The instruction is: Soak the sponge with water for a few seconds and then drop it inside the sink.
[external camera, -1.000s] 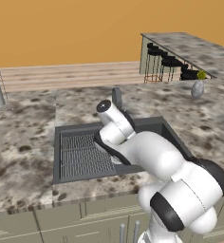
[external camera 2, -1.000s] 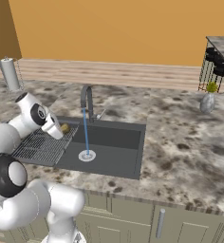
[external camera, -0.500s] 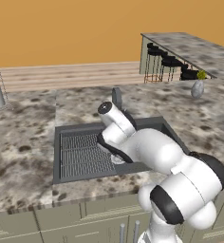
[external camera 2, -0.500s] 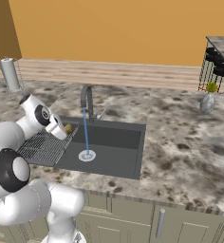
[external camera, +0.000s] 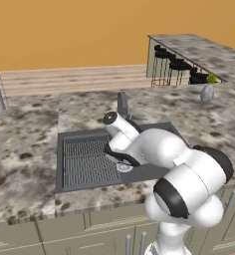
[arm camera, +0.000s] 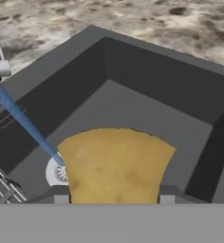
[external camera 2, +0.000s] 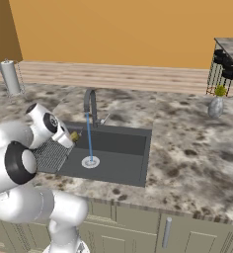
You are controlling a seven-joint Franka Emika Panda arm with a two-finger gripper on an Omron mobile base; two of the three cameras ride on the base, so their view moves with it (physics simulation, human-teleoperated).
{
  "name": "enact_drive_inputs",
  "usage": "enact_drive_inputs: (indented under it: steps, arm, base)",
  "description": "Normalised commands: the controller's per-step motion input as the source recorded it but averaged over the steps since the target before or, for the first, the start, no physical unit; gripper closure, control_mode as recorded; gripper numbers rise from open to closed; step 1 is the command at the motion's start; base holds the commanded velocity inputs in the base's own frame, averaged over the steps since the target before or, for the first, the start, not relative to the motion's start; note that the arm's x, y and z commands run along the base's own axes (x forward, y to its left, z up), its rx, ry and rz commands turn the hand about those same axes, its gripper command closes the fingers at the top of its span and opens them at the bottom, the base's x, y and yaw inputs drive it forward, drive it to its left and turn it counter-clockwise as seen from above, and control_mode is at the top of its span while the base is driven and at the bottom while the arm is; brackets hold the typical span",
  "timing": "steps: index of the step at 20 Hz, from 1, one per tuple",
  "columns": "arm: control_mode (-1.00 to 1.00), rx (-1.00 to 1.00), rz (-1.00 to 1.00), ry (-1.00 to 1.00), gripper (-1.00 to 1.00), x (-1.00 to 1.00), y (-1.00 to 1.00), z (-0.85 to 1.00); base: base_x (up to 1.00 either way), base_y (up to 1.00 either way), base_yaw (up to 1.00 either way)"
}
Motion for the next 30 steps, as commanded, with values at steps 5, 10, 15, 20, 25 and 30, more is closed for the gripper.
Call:
enact_drive_inputs:
  steps: [5, 10, 15, 20, 25, 30]
  arm:
    - [-1.00, -0.01, -0.01, 0.00, 1.00, 0.34, 0.00, -0.10]
    - [-1.00, -0.01, -0.01, 0.00, 1.00, 0.45, -0.01, -0.03]
    - [-1.00, 0.00, 0.00, 0.00, 1.00, 0.38, 0.00, -0.03]
    - [-1.00, 0.00, 0.00, 0.00, 1.00, 0.40, 0.00, -0.21]
    - [-1.00, 0.00, -0.01, 0.00, 1.00, 0.41, 0.00, -0.27]
    - [-1.00, 0.00, 0.00, 0.00, 1.00, 0.37, 0.00, -0.24]
  base:
    - [0.00, 0.00, 0.00]
    - [0.00, 0.00, 0.00]
    - [0.00, 0.00, 0.00]
    - [0.00, 0.00, 0.00]
    - [0.00, 0.00, 0.00]
    - [0.00, 0.00, 0.00]
